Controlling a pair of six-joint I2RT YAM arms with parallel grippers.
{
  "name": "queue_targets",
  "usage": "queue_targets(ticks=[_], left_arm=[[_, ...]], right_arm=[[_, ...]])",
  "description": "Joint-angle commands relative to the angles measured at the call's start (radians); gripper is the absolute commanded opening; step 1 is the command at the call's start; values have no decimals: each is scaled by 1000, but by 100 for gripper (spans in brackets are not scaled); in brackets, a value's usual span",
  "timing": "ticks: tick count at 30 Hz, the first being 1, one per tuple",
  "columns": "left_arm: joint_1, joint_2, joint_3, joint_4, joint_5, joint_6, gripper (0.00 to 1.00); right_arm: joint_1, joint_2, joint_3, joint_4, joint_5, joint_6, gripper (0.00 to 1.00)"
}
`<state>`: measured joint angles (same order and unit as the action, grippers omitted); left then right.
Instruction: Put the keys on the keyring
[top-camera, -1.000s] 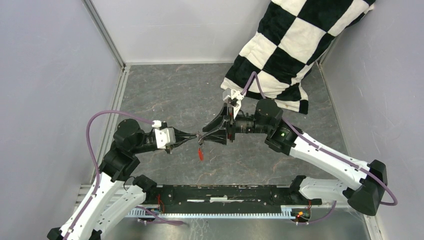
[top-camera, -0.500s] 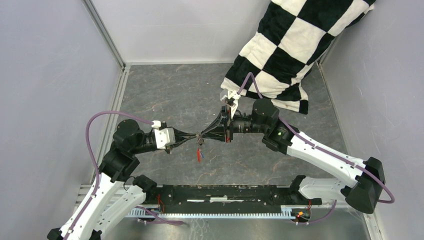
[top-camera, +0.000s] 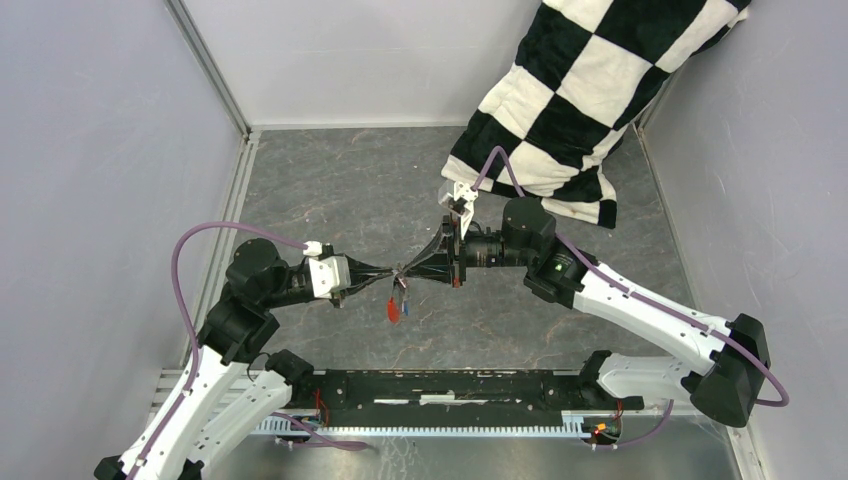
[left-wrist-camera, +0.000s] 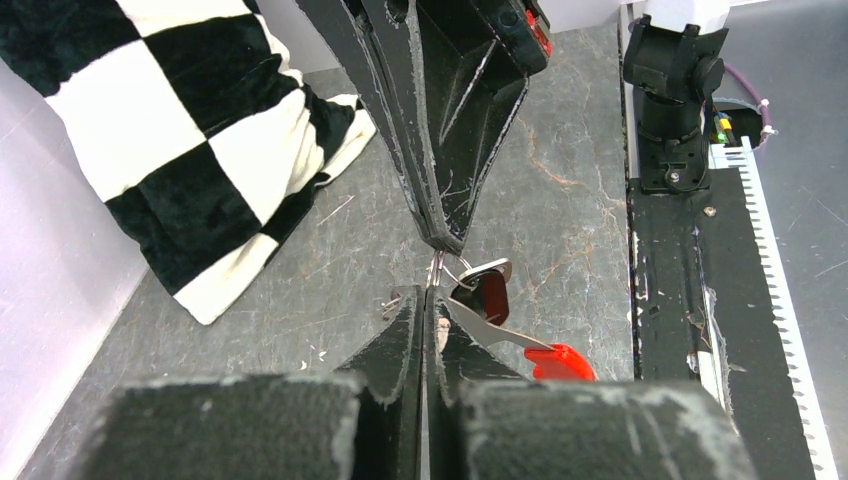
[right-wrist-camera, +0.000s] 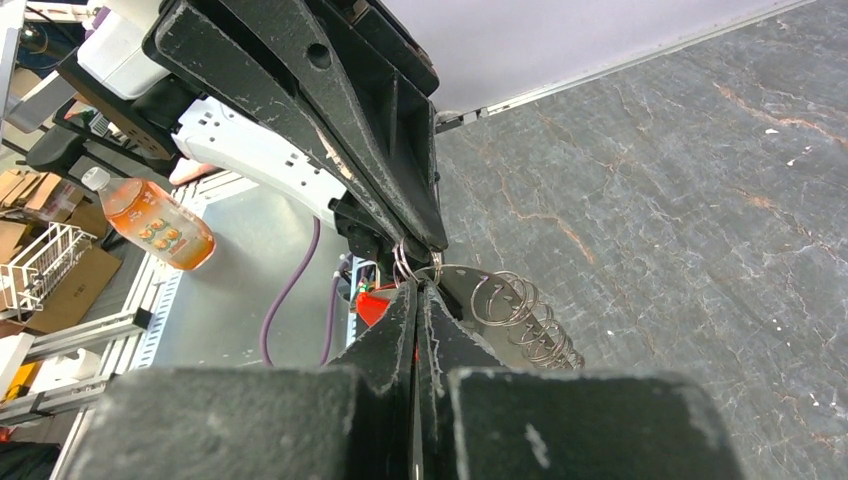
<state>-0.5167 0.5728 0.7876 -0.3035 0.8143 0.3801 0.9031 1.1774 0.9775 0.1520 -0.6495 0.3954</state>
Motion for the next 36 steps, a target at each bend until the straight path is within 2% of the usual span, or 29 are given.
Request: queue_targets(ticks=[1, 5, 7, 8, 10, 11, 15, 23, 30, 36], left_arm=[[1, -10, 26, 55, 12, 29, 2], [0, -10, 25, 56, 15, 31, 2], [1, -11, 26, 56, 15, 33, 2], [1, -11, 25, 56, 14, 34, 2], [1, -13, 26, 56, 15, 35, 2], [1, -14, 26, 55, 14, 38, 2], [1, -17, 23, 53, 8, 41, 2], [1, -10, 23, 63, -1, 32, 2], [1, -10, 25, 63, -7, 32, 2], [1, -10, 24, 63, -12, 34, 2]], right_arm=[[0, -1, -13, 9, -14, -16, 0], [0, 1, -21, 23, -40, -5, 0], [0, -2, -31, 32, -46, 2, 6], [0, -5, -37, 39, -49, 9, 17], [-1, -21, -53, 42, -30, 13, 49], [0, -32, -63, 46, -14, 13, 56], [0, -78, -104, 101, 4, 25, 64], [16, -82, -117, 112, 43, 7, 66], [46, -44, -89, 101, 107, -16, 50], [85, -19, -80, 108, 125, -27, 51]])
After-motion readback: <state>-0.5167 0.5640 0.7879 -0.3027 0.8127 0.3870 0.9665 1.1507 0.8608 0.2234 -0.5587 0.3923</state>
